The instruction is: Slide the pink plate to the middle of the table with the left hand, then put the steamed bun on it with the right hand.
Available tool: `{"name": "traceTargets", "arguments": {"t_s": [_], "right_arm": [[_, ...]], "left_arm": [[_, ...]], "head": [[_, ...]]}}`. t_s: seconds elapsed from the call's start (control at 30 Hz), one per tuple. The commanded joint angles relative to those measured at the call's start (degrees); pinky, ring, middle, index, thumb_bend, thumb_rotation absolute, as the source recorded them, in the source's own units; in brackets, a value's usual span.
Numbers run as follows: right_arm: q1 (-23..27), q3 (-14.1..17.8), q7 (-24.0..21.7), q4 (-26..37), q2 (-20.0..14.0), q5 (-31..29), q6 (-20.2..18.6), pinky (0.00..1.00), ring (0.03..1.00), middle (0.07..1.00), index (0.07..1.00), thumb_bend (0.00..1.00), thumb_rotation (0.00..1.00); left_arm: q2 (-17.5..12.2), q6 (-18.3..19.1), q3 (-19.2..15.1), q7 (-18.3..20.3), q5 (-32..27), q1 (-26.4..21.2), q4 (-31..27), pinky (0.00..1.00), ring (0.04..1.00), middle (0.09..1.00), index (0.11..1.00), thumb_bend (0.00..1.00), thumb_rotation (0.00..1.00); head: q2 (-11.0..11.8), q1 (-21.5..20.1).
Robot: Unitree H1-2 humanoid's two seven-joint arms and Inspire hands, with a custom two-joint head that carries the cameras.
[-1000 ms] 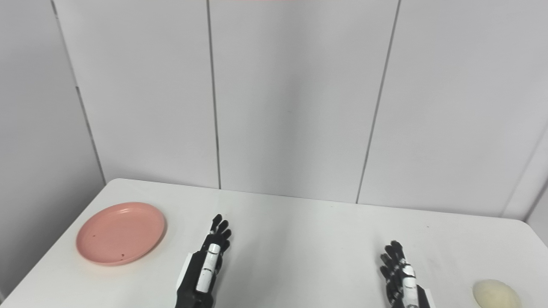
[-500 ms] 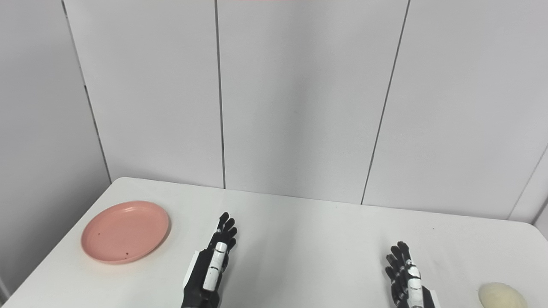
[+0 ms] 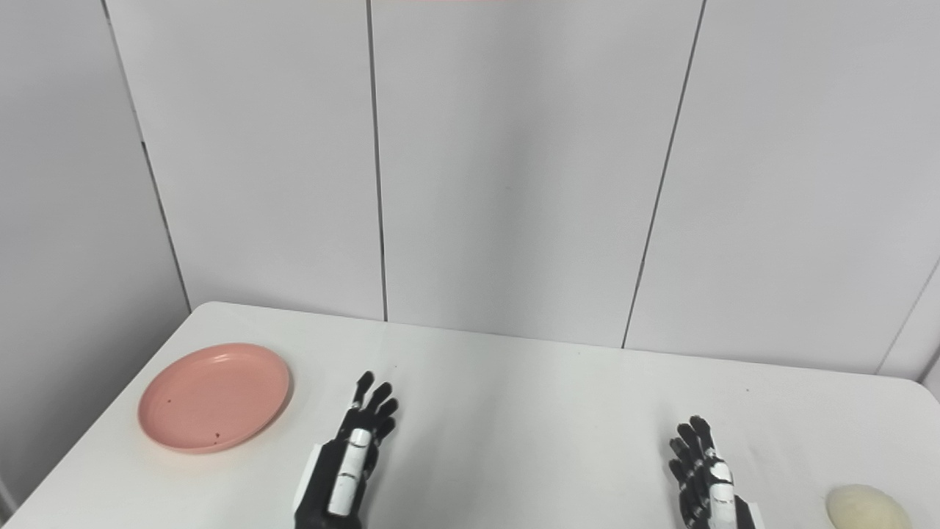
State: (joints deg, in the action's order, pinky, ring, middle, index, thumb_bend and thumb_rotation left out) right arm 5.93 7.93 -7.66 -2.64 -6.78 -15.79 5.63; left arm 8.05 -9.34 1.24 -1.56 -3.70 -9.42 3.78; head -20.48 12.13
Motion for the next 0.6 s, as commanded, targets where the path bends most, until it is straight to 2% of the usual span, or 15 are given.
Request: {"name": "traceTargets", "arguments": {"t_s": [0.0,0.17,0.3,0.47,0.57], "right_arm": [[-4.1,0.1,0.1,-1.6,0.4,0.0,-0.7,1.0,0.97,0.965,0.973,0.75,1.0],[-4.4,0.1,0.4,-0.9,0.4,0.5,-1.2,1.0,0.968,0.963,0.972,0.73,1.0],[-4.5,0.1,0.6,-0.5,0.6,0.3,-1.5,1.0,0.974,0.966,0.973,0.71,1.0],[-4.7,-0.1,0.8,0.0,0.6,0.5,-1.7,1.0,0.975,0.97,0.976,0.7,1.0],[-4.8,-0.2,1.0,0.4,0.7,0.6,-1.8,1.0,0.977,0.968,0.973,0.69,1.0]], "left_arm": [[-0.7,-0.1,-0.7,0.6,-1.3,-3.2,-3.1,0.95,0.924,0.911,0.901,0.83,0.87],[-2.3,2.2,-2.5,-0.2,-2.0,-4.8,-6.7,0.89,0.909,0.908,0.89,0.89,0.87],[-4.4,4.8,-4.4,-0.2,-3.3,-6.5,-9.0,0.88,0.903,0.898,0.879,0.86,0.89],[-7.1,5.6,-7.0,-0.6,-4.1,-9.3,-9.5,0.86,0.896,0.891,0.895,0.82,0.9],[-8.7,6.8,-8.7,-1.2,-4.5,-11.2,-9.4,0.84,0.896,0.896,0.887,0.85,0.9]], "head": [[0.0,0.0],[0.1,0.0],[0.1,-0.1],[0.0,-0.3],[-0.2,-0.4]]}}
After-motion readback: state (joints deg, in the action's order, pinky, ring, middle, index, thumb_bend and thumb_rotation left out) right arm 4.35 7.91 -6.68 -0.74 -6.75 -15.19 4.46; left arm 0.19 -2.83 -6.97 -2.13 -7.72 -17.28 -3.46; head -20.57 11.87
